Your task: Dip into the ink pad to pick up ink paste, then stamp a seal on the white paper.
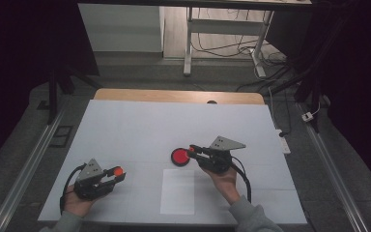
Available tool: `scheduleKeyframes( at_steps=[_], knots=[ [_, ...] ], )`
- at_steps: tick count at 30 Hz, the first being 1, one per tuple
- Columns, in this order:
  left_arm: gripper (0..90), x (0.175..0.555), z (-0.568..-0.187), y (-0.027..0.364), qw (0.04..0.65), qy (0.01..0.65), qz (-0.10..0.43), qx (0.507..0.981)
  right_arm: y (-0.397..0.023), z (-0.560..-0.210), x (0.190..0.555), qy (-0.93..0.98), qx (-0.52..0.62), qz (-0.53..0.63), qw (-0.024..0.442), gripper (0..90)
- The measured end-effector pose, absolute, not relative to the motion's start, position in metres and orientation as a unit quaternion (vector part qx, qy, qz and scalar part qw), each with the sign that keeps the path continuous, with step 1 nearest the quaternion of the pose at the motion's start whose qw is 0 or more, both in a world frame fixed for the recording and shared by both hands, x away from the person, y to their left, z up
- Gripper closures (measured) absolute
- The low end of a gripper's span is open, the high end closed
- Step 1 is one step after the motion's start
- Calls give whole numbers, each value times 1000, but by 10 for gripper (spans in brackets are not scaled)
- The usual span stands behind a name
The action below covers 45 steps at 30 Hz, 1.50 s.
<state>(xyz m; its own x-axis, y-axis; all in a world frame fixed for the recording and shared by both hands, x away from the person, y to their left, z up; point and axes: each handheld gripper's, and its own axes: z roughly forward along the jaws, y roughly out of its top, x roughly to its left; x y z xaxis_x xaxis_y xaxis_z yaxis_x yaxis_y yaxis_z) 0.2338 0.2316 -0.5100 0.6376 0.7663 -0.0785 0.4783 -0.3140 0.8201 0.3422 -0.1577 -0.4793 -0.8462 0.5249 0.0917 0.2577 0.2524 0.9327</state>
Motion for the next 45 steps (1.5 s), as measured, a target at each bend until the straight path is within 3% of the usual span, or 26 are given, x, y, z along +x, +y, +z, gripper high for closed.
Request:
scheduleKeyframes(
  at_steps=[45],
  knots=[
    [650, 236, -513, 232, 436, 396, 160, 792, -158, -477, 307, 795, 204, 564, 90, 725]
  ],
)
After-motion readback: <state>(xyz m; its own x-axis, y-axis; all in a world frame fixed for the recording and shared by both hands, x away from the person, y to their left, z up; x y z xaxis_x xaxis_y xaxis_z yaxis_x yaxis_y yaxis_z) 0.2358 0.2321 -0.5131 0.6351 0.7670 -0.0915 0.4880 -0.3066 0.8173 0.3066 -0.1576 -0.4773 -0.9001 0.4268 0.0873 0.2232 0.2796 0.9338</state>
